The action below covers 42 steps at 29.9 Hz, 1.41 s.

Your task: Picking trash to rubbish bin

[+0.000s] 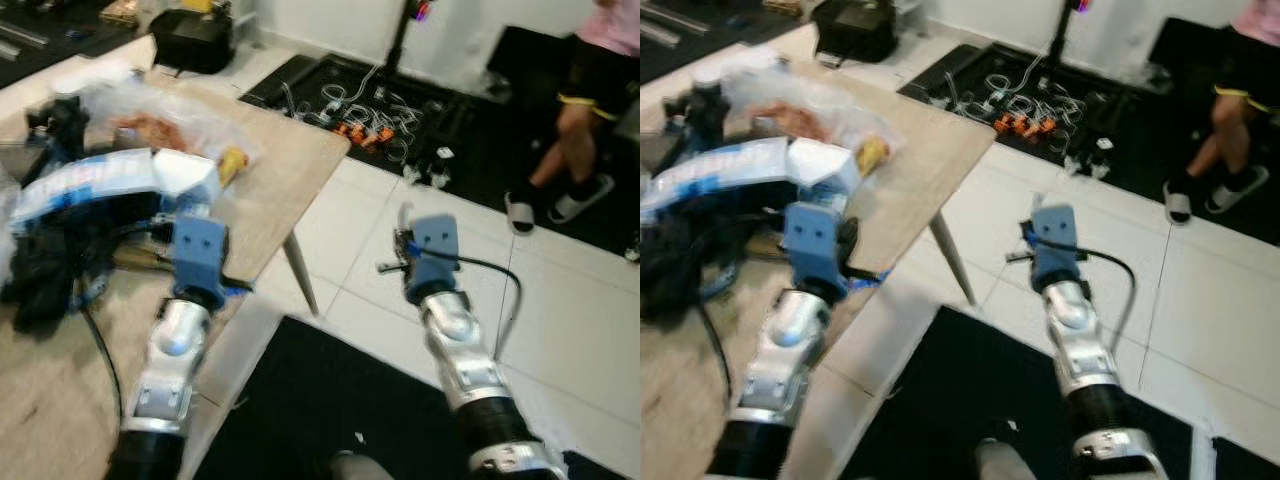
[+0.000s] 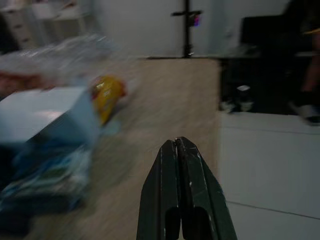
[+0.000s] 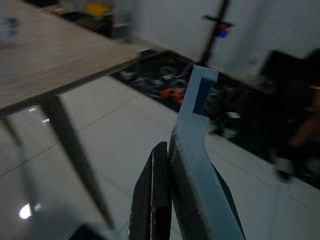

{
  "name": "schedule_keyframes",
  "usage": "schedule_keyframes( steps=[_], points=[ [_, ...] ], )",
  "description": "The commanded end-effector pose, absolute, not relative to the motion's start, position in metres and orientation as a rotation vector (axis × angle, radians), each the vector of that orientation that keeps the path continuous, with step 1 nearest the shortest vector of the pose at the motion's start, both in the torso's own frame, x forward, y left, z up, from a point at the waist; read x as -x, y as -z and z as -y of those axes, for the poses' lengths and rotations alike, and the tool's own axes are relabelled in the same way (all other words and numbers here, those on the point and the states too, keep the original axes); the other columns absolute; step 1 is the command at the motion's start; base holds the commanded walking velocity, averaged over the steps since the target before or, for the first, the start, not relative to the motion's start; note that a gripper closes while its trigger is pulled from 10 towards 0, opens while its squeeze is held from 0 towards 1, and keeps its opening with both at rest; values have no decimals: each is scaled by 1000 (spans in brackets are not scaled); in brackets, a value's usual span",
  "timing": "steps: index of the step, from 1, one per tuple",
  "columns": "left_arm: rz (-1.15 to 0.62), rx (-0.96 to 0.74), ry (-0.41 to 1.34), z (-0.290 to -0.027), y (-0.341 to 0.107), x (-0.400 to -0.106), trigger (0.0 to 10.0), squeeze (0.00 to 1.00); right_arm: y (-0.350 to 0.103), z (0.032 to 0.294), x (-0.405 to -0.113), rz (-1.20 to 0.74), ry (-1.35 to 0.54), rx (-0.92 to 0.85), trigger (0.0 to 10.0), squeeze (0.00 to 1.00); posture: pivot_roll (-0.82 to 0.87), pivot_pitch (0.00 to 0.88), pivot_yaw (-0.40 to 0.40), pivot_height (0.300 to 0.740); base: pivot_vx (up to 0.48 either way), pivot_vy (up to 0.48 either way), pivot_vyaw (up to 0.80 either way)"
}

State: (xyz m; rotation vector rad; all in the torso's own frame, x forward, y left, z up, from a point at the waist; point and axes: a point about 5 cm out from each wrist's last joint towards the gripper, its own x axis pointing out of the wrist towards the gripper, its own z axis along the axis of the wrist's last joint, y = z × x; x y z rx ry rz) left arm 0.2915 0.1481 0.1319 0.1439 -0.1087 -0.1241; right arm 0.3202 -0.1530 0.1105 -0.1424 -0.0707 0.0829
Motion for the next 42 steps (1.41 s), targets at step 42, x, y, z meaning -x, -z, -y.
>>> schedule_keyframes(
  steps=[42],
  points=[
    [85,-193,139,-152,-126,-293,10000,0,-103,153,-319,58,-87,108,10000,0,41,49,-34,740,0,0,-800]
  ],
)
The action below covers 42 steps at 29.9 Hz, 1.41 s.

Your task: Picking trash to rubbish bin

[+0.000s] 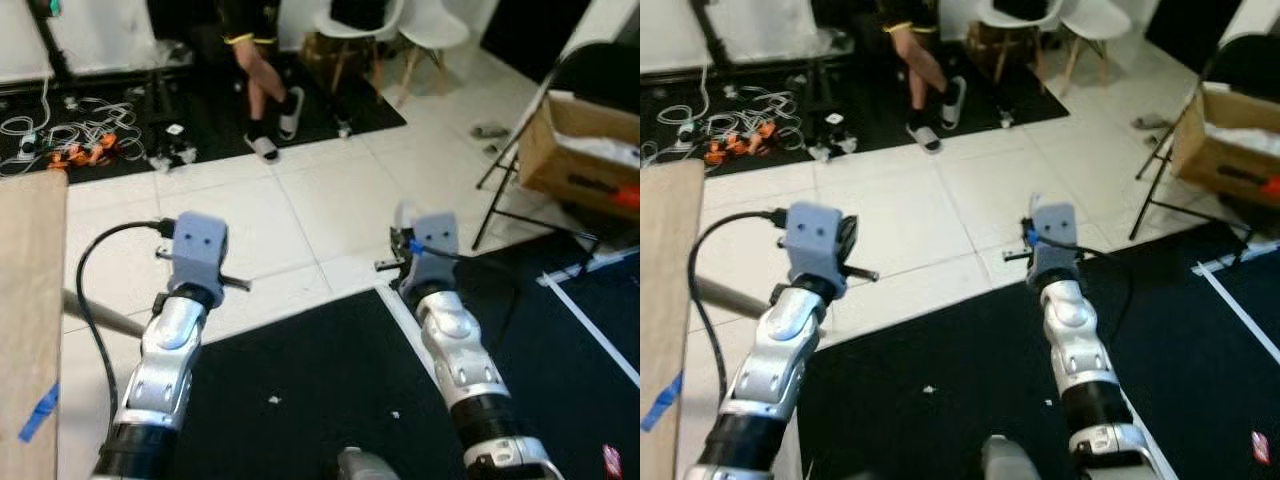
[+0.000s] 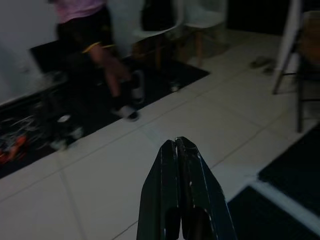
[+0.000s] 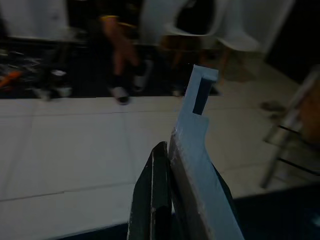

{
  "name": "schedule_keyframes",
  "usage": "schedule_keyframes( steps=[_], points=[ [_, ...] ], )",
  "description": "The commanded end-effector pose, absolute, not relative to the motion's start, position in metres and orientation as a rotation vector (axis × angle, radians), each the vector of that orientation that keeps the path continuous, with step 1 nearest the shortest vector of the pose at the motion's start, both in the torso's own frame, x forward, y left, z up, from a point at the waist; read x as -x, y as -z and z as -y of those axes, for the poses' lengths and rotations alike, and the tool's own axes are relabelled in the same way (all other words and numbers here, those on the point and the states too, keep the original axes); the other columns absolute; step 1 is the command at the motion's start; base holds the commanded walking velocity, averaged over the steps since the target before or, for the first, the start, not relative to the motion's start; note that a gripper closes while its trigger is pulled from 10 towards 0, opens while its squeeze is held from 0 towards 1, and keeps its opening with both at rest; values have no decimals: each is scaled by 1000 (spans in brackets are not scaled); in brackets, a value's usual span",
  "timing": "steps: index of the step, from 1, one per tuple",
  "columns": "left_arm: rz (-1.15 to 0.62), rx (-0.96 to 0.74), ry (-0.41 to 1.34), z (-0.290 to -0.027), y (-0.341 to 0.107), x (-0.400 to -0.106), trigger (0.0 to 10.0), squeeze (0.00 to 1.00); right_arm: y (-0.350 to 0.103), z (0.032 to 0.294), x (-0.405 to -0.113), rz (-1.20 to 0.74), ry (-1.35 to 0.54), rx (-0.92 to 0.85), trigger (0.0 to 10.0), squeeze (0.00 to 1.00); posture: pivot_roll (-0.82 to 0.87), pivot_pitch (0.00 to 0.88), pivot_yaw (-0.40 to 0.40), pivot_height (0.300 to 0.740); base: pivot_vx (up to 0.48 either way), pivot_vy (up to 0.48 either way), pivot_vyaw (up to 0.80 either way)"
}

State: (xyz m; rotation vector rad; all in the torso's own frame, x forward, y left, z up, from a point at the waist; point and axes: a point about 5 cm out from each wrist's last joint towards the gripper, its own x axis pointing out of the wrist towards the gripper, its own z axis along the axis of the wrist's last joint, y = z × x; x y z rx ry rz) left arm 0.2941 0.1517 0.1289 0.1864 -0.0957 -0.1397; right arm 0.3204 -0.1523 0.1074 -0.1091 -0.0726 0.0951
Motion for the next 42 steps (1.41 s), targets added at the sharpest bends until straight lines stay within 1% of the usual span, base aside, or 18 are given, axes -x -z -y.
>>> schedule_keyframes(
  steps=[1,3,5,9,13,17,22,29,33,36,42],
  points=[
    [85,-200,142,-152,-125,-293,10000,0,-102,154,-319,53,-82,110,10000,0,41,51,-30,740,0,0,-800],
    [84,-206,145,-153,-125,-293,10000,0,-100,153,-319,41,-81,103,10000,0,46,52,-22,740,0,0,-800],
    [82,-217,154,-155,-126,-294,10000,0,-97,152,-317,41,-75,89,10000,0,54,53,10,740,0,0,-800],
    [76,-233,173,-156,-126,-294,10000,0,-96,151,-314,49,-66,64,10000,0,54,52,26,740,0,0,-800],
    [69,-267,219,-157,-128,-299,10000,0,-86,149,-308,28,-40,61,10000,0,55,46,80,740,0,0,-800],
    [76,-279,235,-159,-132,-305,10000,0,-84,148,-305,27,-21,51,10000,0,58,44,97,740,0,0,-800],
    [83,-277,228,-160,-135,-308,10000,0,-83,146,-305,26,-8,42,10000,0,68,39,96,740,0,0,-800],
    [80,-243,181,-164,-133,-306,10000,0,-86,143,-309,31,-26,50,10000,0,73,34,72,740,0,0,-800],
    [79,-231,175,-163,-132,-306,10000,0,-87,144,-312,34,-29,55,10000,0,68,27,68,740,0,0,-800],
    [66,-182,166,-161,-130,-306,10000,0,-88,146,-314,33,-35,61,10000,0,63,22,59,740,0,0,-800],
    [71,-179,134,-161,-128,-305,10000,0,-87,144,-317,9,-75,74,10000,0,56,13,42,740,0,0,-800]
  ],
)
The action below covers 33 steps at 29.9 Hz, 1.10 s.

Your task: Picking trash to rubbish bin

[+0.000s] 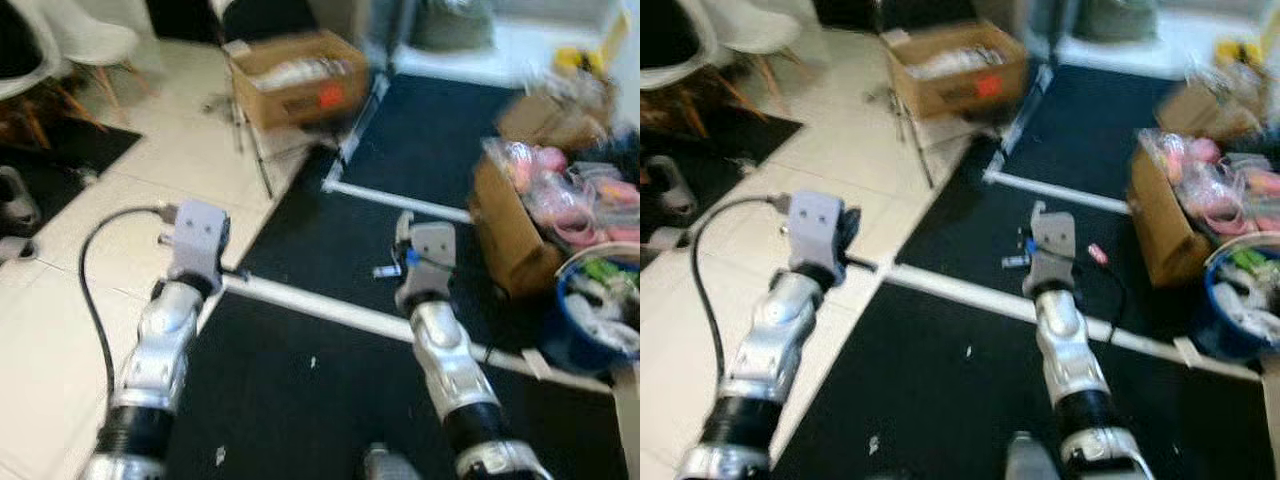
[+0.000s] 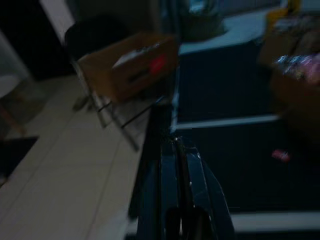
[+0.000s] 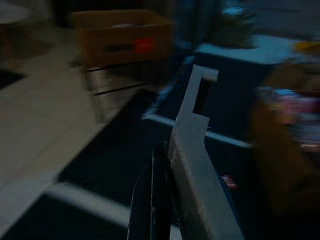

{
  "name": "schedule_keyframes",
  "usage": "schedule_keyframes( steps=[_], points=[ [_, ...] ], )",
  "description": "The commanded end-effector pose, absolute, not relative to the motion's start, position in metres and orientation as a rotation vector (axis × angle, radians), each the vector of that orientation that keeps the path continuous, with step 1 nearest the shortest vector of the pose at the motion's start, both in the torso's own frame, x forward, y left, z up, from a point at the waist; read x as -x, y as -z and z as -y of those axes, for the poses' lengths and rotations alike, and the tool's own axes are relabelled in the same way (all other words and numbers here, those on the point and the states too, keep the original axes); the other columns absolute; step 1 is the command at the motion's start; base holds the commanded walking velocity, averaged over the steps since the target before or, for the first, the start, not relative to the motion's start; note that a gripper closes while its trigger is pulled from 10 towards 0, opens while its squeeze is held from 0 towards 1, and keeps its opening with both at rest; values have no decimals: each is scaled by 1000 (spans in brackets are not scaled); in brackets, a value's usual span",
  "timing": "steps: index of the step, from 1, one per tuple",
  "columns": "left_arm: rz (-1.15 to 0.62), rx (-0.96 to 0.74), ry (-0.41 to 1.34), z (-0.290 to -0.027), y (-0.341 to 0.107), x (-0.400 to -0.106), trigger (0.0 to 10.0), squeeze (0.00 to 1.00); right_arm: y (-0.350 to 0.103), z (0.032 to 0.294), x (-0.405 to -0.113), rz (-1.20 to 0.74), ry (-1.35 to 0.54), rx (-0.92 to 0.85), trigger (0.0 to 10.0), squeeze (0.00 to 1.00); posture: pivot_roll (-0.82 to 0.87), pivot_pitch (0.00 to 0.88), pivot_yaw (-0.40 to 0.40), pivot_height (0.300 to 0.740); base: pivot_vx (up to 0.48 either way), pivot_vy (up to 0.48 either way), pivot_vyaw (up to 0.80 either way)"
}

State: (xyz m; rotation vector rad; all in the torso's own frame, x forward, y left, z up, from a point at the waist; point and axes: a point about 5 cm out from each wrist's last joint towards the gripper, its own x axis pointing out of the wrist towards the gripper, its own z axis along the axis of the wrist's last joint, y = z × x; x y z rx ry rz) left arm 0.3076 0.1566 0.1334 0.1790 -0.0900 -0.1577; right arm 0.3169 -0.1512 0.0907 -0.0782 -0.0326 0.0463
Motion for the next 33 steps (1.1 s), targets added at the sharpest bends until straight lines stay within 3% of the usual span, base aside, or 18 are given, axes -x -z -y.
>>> schedule_keyframes(
  steps=[1,14,33],
  points=[
    [71,-173,121,-162,-127,-305,10000,0,-86,143,-317,-2,-95,78,10000,0,55,11,34,740,0,0,0],
    [70,-149,63,-162,-123,-302,10000,0,-86,141,-321,-18,-157,106,10000,0,45,0,-10,740,0,0,0],
    [67,-156,34,-162,-121,-300,10000,0,-87,143,-323,-21,-176,122,10000,0,38,0,-24,740,280,0,0]
  ],
)
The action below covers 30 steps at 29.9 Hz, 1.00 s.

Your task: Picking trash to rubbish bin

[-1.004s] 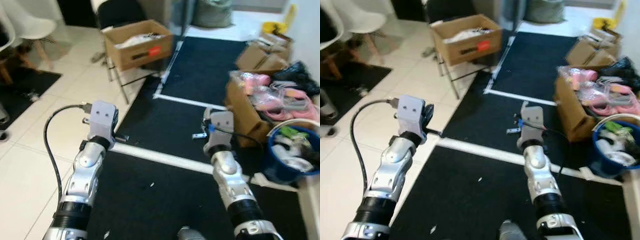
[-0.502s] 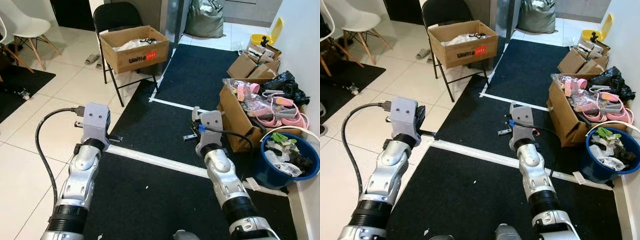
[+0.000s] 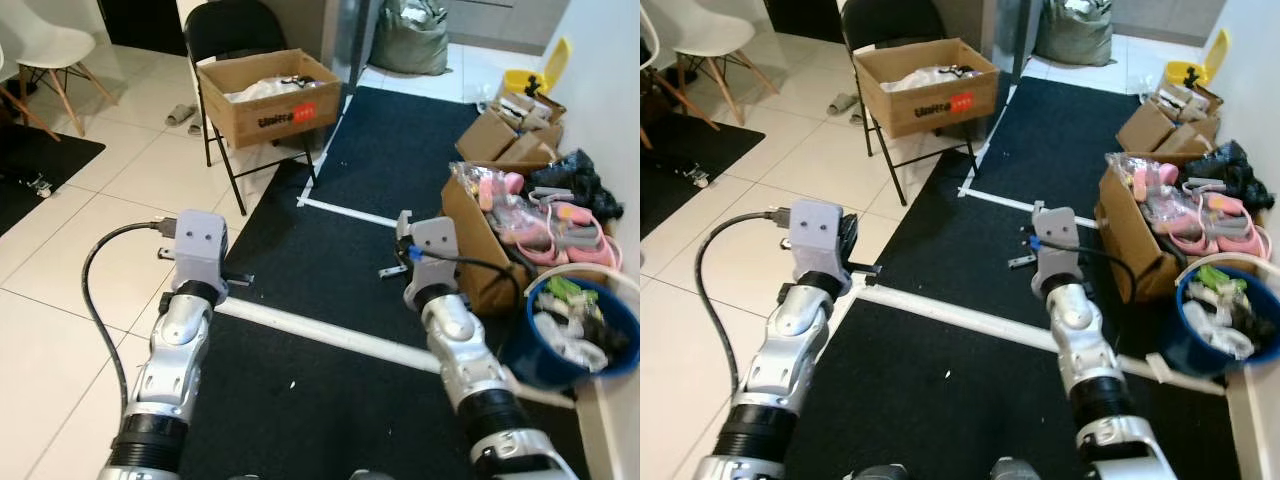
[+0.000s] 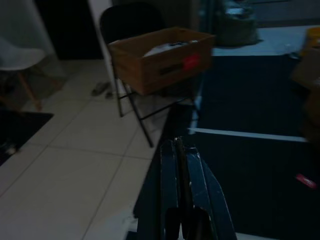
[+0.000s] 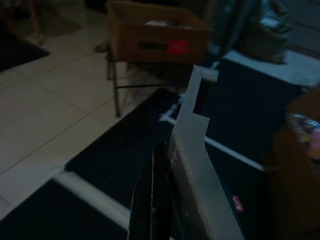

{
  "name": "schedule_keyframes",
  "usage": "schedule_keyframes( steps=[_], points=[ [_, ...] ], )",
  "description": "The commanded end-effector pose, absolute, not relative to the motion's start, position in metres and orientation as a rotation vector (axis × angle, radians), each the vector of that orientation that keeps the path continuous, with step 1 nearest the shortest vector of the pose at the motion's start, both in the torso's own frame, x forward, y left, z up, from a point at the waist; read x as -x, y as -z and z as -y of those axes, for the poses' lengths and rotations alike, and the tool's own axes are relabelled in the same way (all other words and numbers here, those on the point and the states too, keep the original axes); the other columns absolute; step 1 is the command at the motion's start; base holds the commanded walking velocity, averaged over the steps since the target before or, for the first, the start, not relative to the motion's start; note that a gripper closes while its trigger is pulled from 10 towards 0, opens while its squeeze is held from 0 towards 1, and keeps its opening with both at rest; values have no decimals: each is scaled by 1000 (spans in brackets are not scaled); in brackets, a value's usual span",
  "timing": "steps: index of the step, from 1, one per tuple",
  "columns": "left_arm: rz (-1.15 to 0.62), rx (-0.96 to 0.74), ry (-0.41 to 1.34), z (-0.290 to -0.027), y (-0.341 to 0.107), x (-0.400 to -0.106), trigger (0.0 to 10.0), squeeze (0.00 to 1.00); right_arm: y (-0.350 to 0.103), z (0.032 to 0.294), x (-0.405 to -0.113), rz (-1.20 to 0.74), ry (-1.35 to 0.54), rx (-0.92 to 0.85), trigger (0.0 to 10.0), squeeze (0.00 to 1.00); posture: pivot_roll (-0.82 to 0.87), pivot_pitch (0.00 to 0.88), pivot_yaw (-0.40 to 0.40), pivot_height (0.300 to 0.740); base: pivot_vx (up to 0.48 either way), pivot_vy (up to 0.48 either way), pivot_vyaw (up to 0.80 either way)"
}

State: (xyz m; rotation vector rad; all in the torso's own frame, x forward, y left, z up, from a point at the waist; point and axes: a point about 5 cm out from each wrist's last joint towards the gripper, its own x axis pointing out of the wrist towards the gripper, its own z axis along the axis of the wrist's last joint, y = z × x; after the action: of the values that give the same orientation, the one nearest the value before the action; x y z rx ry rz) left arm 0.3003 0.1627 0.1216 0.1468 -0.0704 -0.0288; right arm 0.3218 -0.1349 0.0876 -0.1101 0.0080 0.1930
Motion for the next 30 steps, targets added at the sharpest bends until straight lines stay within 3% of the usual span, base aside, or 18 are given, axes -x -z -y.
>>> schedule_keyframes(
  steps=[1,30],
  points=[
    [67,-157,34,-162,-121,-300,10000,0,-87,143,-323,-22,-176,123,10000,0,38,0,-24,740,285,0,0],
    [75,-156,30,-162,-122,-300,10000,0,-85,143,-322,-32,-183,122,10000,0,40,6,-29,740,294,0,0]
  ],
)
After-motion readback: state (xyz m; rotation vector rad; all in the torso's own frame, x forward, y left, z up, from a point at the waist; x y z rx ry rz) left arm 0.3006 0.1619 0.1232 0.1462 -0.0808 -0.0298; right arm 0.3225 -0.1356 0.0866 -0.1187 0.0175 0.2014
